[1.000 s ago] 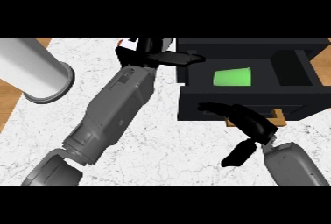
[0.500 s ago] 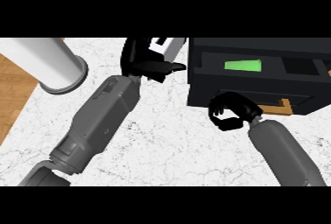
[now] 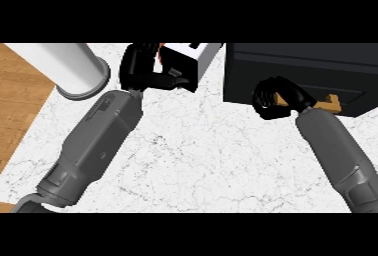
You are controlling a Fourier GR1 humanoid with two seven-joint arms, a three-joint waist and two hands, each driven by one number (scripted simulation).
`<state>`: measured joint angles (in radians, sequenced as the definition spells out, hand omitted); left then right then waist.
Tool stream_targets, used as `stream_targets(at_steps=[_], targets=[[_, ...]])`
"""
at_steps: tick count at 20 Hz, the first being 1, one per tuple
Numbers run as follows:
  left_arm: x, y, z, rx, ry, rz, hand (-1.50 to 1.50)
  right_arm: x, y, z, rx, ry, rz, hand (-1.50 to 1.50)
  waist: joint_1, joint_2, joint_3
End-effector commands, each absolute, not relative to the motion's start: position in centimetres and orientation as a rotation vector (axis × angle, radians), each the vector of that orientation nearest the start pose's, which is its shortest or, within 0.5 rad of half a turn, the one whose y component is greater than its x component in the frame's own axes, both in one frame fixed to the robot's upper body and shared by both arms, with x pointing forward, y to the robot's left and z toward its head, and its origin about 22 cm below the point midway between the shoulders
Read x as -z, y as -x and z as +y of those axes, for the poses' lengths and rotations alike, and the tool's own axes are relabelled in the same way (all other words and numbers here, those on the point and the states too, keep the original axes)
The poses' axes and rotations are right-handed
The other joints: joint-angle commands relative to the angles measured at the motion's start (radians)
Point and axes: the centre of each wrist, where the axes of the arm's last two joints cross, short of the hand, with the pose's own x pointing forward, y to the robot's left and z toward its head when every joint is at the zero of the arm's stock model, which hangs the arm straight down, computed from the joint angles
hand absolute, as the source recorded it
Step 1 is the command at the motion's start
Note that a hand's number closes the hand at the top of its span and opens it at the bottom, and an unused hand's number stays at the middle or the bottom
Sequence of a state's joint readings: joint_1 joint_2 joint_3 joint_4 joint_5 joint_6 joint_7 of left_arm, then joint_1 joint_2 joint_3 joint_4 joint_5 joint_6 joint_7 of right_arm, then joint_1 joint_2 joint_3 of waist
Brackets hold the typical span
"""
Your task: Pick up the cup, place it into the drawer and close the drawer
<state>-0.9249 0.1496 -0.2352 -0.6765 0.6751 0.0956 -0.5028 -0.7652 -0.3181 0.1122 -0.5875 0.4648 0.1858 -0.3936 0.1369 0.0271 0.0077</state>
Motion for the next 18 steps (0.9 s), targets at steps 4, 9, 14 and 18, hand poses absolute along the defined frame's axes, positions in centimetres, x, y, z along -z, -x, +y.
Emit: stream_targets(at_steps=[4,9,14,18], targets=[[-6.5,-41.6,15.9,-0.035,0.391,-1.889,-1.50,-9.1,-43.7,-29.2,-0.866,0.354,-1.583,1.50,0.046,0.010,-0.002],[-6.8,-41.5,15.6,-0.022,0.428,-1.899,-1.50,-10.2,-43.9,-29.7,-0.822,0.344,-1.607,1.50,0.061,0.021,-0.002],[-5.9,-41.1,16.5,-0.025,0.434,-1.885,-1.50,-12.3,-43.8,-31.7,-0.829,0.317,-1.623,1.50,0.076,0.022,-0.005],[-5.6,-40.8,16.5,-0.029,0.469,-1.882,-1.50,-12.5,-43.8,-31.3,-0.808,0.275,-1.629,1.50,0.092,0.024,-0.006]])
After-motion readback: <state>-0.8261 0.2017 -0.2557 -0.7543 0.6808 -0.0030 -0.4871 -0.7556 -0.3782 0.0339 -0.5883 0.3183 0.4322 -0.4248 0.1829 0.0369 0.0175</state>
